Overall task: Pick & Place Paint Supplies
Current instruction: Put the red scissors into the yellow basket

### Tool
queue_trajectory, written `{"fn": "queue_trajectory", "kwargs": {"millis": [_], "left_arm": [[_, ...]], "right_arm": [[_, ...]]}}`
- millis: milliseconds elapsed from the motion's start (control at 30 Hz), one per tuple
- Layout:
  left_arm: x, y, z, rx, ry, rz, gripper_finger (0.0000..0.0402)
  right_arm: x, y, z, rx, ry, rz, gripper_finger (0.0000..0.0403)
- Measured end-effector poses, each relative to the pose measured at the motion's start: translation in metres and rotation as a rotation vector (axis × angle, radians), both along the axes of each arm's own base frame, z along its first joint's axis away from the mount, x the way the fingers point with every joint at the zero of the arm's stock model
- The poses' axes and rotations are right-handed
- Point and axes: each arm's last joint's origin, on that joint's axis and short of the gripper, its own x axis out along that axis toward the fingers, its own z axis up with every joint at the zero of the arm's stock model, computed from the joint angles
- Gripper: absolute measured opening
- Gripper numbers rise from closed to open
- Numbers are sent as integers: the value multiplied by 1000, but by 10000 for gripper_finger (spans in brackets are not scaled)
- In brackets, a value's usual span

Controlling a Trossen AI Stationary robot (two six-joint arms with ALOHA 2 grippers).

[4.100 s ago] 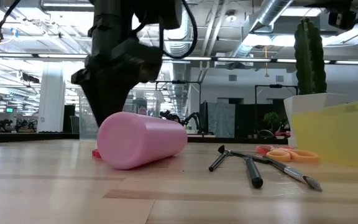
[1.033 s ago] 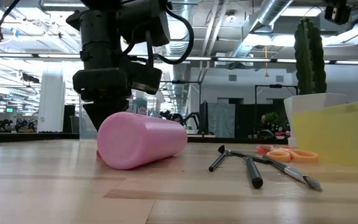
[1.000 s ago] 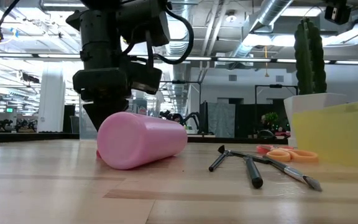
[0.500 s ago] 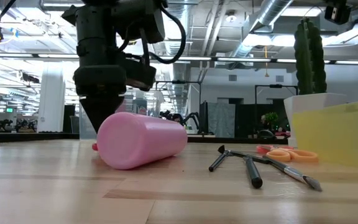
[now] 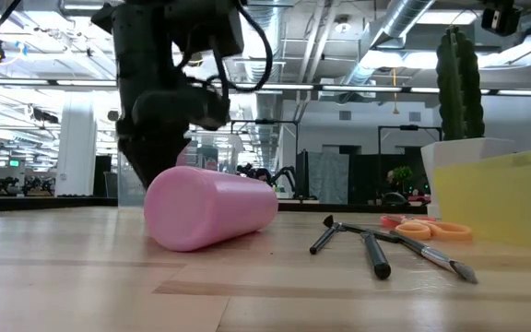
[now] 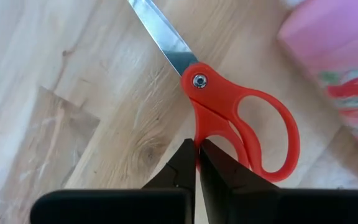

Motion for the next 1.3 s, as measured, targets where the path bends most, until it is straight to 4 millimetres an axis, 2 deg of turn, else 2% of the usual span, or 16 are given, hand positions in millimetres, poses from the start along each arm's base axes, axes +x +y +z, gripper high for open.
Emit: {"fn": "queue_trajectory", "kwargs": {"millis": [100, 233, 467, 767, 1000, 1300], "left_arm": [[-6, 2, 11, 4, -35, 53, 0], [-27, 8, 28, -20, -96, 171, 0], [-78, 9, 57, -85, -159, 276, 0], [-140, -5, 96, -208, -129, 294, 0], [-173, -25, 109, -283, -114, 277, 0], [-211, -60, 108, -339, -10, 281, 0]], "right_arm": [[0, 0, 0, 1, -3, 0, 177], [0, 0, 0, -6, -3, 1, 177], [0, 0, 1, -15, -5, 0, 177], [1, 0, 4, -6, -38, -7, 177], [1, -2, 5, -8, -56, -72, 177], [1, -3, 5, 5, -63, -116, 177]]}}
